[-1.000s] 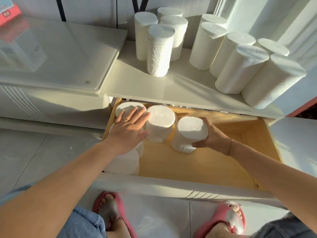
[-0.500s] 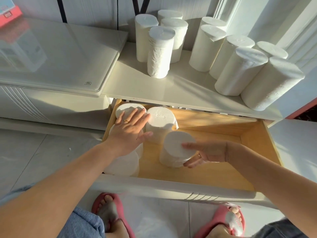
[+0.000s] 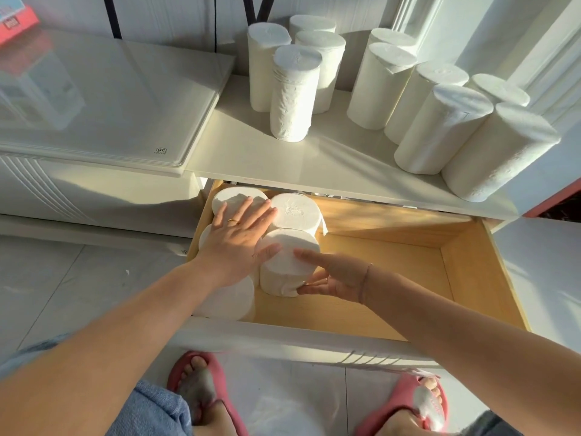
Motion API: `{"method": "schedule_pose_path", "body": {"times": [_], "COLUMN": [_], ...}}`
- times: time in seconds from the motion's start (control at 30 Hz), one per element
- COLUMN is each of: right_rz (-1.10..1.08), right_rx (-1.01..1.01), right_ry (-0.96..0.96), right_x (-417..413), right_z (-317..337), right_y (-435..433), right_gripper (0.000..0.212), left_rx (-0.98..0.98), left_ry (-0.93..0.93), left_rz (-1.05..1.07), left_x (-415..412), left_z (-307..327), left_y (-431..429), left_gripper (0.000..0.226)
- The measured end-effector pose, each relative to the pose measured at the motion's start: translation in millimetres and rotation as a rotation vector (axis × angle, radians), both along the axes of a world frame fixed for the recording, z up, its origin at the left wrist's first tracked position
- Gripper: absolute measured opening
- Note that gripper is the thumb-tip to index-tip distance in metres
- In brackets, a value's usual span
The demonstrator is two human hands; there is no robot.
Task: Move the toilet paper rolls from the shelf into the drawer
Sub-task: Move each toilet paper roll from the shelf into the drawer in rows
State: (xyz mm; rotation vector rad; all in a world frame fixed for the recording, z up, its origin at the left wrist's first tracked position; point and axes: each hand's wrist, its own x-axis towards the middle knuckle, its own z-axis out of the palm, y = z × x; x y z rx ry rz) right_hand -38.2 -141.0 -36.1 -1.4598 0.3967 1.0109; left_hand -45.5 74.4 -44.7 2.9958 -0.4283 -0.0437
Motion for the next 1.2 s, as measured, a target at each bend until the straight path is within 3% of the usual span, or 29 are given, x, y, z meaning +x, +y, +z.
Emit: {"method": "schedule_pose_path", "body": {"times": [0.1,0.17,0.23,0.33,0.4,0.47,0.57,0.63,0.7,0.87,1.03,1.2], "right_rz": [0.132,0.247,0.21,-0.083,-0.373,-0.657,-0.99,-1.07,-1.071,-0.947,-1.003,-0.989], "right_rx": [-0.129,-0.306,-0.454,-0.539,-0.564,-0.59,-0.663,-0.719,-0.727,-0.607,-0.427,-0.465], "right_ry": [-0.098,-0.278,-0.531,-0.84,-0.966,-1.061,-1.031,-0.947,-0.901,-0.958,-0.991,-1.037], "right_x": [0,2,5,10,17,28,47,57,65,81,99,99], "right_z": [3,12,23,43,55,65,70,68,65,59,68,76], "right_y": [0,0,-4,-23,-46,-73,-113,-134,-148,-167,-177,-183], "right_gripper": [0.062,0.063,0.068,0.054,0.042,0.044,0.065,0.077,0.085,0.102,0.091,0.077], "left_rx": [-0.003,-0.01,0.012,0.038,0.026,0.014,0.033,0.1,0.128,0.028,-0.087,-0.065], "left_ry": [0.015,0.035,0.052,0.048,0.044,0.038,0.029,0.016,-0.005,0.013,-0.009,-0.041], "left_rz": [-0.006,0.005,0.02,0.018,-0.008,-0.032,-0.053,-0.065,-0.066,-0.082,-0.055,-0.072], "left_x": [1,3,6,9,10,9,8,9,11,17,19,20], "left_z": [-1,-1,0,2,1,3,10,12,12,13,5,0], "left_y": [0,-2,-6,-15,-22,-32,-47,-57,-66,-82,-84,-80], "left_gripper": [0.079,0.073,0.068,0.068,0.069,0.072,0.085,0.084,0.069,0.065,0.064,0.067]}}
